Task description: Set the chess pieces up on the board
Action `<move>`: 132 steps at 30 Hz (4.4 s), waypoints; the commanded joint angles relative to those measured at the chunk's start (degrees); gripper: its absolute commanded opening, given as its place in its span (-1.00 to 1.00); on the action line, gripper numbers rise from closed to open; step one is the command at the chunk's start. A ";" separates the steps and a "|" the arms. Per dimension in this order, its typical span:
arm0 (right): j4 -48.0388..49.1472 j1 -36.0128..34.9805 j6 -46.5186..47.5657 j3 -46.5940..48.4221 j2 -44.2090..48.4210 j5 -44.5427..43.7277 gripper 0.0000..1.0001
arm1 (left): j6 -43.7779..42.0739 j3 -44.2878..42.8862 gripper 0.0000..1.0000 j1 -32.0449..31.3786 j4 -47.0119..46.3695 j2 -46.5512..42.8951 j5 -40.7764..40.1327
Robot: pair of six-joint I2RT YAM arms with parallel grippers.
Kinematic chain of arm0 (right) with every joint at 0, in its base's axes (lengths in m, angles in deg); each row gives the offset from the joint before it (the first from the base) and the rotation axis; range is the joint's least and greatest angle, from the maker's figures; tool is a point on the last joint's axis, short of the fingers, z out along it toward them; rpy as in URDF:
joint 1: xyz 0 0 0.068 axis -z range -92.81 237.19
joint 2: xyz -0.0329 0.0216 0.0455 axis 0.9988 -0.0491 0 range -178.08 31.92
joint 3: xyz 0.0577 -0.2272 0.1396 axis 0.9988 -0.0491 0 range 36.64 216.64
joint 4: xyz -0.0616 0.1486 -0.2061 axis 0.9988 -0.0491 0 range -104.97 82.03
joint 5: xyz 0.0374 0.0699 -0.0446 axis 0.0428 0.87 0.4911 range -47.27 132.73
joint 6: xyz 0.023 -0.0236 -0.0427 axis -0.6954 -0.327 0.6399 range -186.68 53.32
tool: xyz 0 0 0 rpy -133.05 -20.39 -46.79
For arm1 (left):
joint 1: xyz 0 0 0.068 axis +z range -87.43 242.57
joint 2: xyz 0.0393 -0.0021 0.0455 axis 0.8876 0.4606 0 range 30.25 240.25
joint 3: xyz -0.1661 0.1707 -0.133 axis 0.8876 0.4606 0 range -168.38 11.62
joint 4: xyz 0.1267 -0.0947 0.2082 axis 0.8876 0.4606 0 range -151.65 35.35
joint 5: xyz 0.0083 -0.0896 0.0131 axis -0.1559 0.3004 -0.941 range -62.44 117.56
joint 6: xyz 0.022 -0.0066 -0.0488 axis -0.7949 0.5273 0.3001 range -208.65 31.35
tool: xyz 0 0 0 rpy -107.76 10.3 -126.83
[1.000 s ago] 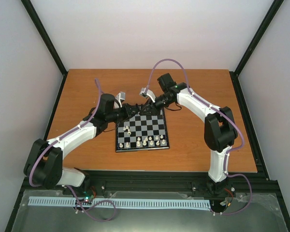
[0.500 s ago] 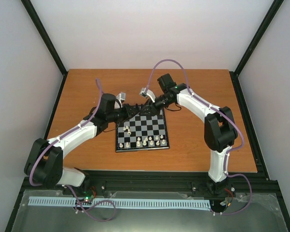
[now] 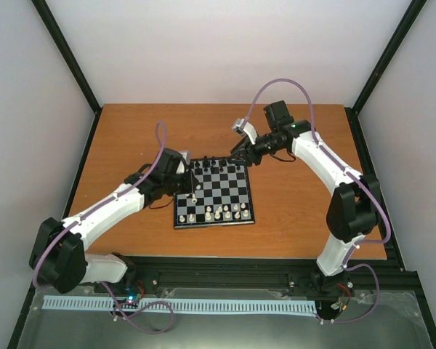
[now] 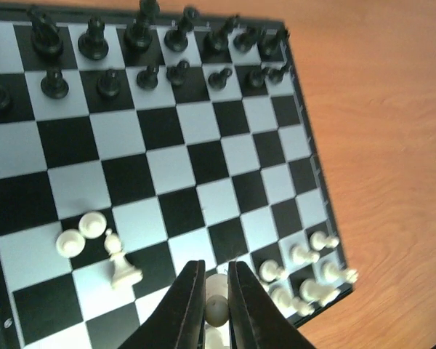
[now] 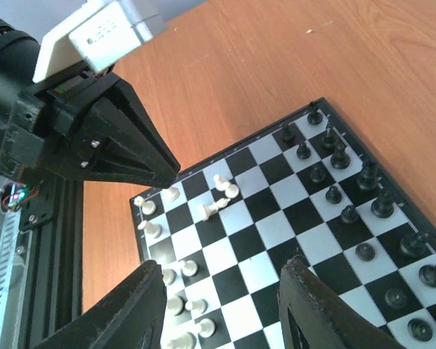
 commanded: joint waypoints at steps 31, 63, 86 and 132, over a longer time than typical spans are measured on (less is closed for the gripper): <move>1.22 -0.39 1.13 -6.83 0.70 -0.97 -0.14 | -7.79 -2.47 -0.75 -11.77 7.99 13.09 -13.01; -0.19 -0.38 2.36 -6.73 -0.22 -0.33 -0.14 | -8.59 -11.12 -0.36 -11.57 17.37 11.26 -23.81; -0.97 -0.39 2.98 -7.09 -0.71 0.91 -0.14 | -5.21 -12.66 -0.49 -3.59 16.95 21.32 -22.49; -2.12 -0.39 3.56 -6.89 -1.54 1.34 -0.16 | -4.90 -5.93 -0.78 -2.67 17.94 17.19 -18.88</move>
